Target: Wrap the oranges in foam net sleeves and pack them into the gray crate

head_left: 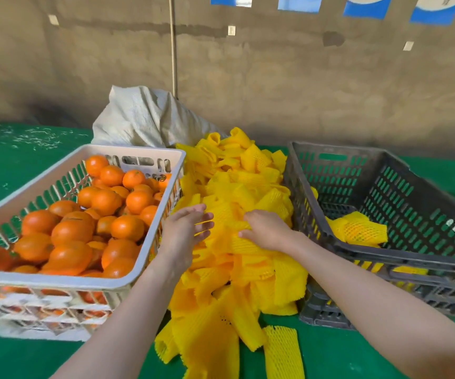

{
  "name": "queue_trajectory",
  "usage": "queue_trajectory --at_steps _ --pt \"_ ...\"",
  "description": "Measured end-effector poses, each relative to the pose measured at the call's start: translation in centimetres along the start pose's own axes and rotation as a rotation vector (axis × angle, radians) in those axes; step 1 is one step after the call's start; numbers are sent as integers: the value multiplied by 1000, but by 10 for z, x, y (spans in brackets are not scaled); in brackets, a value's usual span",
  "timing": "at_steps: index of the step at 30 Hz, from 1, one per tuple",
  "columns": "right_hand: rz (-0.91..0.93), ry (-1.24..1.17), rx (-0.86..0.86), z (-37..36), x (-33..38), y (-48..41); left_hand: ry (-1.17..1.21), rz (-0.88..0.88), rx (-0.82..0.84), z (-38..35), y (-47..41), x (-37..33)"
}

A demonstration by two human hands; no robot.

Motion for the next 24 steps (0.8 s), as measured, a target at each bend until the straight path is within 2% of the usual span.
queue_trajectory --at_steps 2,4,6,8,10,14,16,18,21,22,24 --pt "12 -242 -118 17 1 3 -154 -24 27 2 6 0" --pt "25 -475 -225 34 7 12 -269 6 128 -6 16 4" --pt "36 -641 -269 42 18 21 -268 11 216 -12 25 4" --pt "31 -715 -287 45 27 26 -246 -108 208 -11 29 -7" --pt "43 -746 -352 56 38 34 -370 -312 130 -3 32 -28" --pt "290 -664 -417 83 86 39 -462 -516 99 11 39 -61" --pt "301 -645 -462 90 103 33 -428 -499 126 22 36 -69" --pt "266 -689 -506 96 112 26 -326 -406 177 37 29 -76" --pt "261 -728 -495 97 125 20 -229 -283 160 72 11 -84" --pt "272 -730 -480 95 130 18 -334 -288 147 83 5 -87" --pt "309 -722 -449 92 141 16 -845 -367 205 96 -4 -88"
Point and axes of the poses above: each hand's wrist, its own y-axis away from the middle knuckle, its own z-axis out of the back of the hand, x = y × z, the point moved 8 cm from there along -y, towards the middle knuckle, and after that the axes turned 5 degrees about -x, right-handed, at the moved point
